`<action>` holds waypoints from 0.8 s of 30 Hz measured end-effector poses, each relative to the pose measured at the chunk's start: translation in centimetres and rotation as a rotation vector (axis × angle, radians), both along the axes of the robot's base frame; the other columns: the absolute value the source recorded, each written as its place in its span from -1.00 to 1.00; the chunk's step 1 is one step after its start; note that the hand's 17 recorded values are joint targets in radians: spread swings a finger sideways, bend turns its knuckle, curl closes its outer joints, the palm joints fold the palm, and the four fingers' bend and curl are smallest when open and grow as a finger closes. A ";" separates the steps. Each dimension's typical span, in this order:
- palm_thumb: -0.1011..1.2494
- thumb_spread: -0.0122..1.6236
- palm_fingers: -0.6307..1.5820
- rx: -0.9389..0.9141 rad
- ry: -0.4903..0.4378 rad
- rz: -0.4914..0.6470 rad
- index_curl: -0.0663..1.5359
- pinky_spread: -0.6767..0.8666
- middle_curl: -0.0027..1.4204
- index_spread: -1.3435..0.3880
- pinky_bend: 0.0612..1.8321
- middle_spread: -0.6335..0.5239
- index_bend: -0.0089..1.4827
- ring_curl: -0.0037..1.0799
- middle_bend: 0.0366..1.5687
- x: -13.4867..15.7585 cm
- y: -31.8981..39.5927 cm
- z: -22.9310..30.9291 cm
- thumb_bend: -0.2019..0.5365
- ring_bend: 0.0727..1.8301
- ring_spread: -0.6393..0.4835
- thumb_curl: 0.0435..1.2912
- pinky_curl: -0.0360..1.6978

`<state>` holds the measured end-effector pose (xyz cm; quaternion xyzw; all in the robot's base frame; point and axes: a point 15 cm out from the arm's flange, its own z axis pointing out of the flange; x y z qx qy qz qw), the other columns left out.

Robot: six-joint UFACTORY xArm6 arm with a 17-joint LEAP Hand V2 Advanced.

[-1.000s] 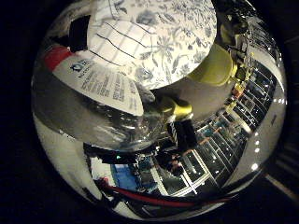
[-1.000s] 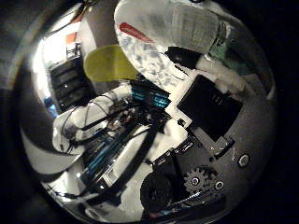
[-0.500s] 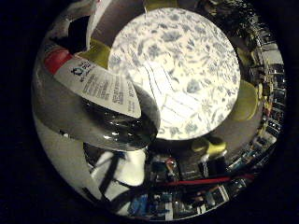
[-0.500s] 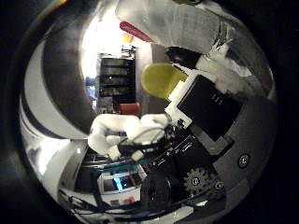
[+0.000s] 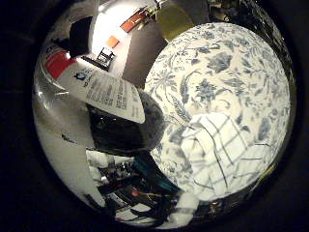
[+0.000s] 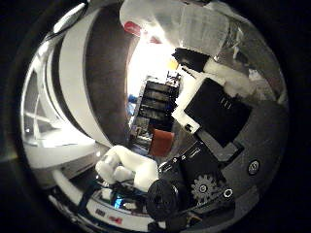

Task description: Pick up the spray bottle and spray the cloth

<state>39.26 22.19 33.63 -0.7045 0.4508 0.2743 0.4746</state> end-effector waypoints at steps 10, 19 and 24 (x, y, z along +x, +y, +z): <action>0.82 0.21 0.68 0.070 -0.062 -0.012 -0.08 -0.40 -0.22 0.34 0.06 -0.02 0.55 0.04 0.68 1.2 1.2 -5.7 -0.48 0.57 -0.12 0.12 0.49; 0.76 0.21 0.67 0.061 -0.041 0.014 -0.08 -0.41 -0.22 0.35 0.06 -0.02 0.54 0.04 0.69 1.4 1.3 -9.4 -0.50 0.56 -0.12 0.12 0.46; 0.67 0.19 0.67 0.057 -0.034 0.018 -0.09 -0.43 -0.23 0.36 0.05 0.00 0.49 0.02 0.67 1.4 1.3 -9.8 -0.51 0.54 -0.12 0.10 0.42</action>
